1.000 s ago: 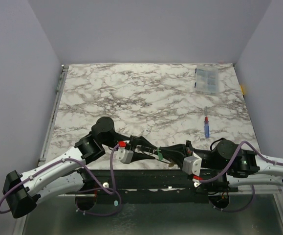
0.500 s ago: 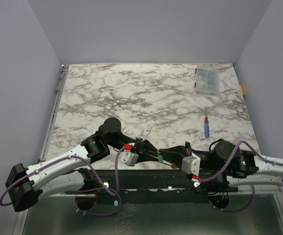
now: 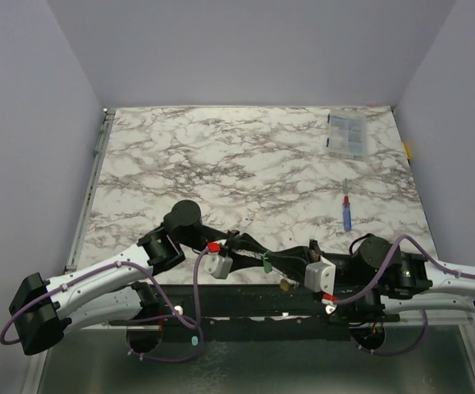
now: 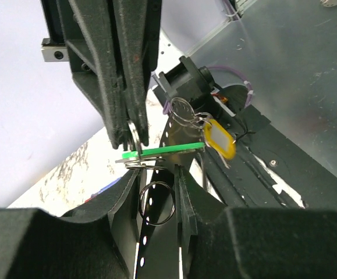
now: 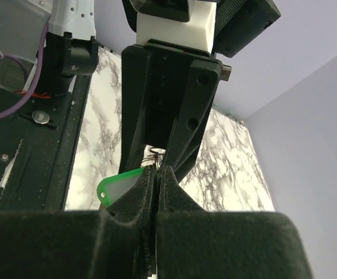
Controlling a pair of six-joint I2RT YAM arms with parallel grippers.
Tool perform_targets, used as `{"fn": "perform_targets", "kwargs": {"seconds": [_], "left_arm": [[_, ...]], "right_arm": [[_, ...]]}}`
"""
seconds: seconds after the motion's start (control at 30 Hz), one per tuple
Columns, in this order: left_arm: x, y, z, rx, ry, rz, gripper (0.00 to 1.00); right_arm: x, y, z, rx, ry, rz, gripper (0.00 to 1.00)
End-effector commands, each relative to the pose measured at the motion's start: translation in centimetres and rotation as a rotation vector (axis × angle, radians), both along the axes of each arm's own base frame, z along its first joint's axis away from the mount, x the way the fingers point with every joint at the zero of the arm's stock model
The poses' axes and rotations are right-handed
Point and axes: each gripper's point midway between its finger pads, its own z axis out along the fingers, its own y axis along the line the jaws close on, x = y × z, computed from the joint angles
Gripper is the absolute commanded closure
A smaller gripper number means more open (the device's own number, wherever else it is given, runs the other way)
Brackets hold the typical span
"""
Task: Put the keys on the keyring
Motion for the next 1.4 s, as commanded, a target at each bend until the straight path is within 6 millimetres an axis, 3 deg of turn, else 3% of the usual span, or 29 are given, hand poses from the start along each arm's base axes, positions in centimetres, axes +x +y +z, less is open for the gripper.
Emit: {"fn": "perform_targets", "kwargs": {"seconds": [0.0, 0.1, 0.23, 0.9, 1.37], "left_arm": [[0.9, -0.5, 0.8, -0.038, 0.026, 0.067, 0.74], [1.3, -0.6, 0.9, -0.056, 0.054, 0.092, 0.81], [1.4, -0.7, 0.4, -0.051, 0.070, 0.103, 1.00], [2.2, 0.0, 0.0, -0.083, 0.027, 0.172, 1.00], [2.1, 0.8, 0.2, -0.128, -0.057, 0.190, 1.00]], "right_arm": [[-0.3, 0.4, 0.2, 0.035, 0.013, 0.014, 0.99], [-0.1, 0.5, -0.1, 0.040, 0.016, 0.005, 0.99], [0.0, 0.4, -0.3, 0.039, 0.014, 0.002, 0.99], [2.8, -2.1, -0.8, 0.048, 0.035, -0.183, 0.99], [2.7, -1.2, -3.1, -0.014, 0.054, -0.177, 0.99]]}}
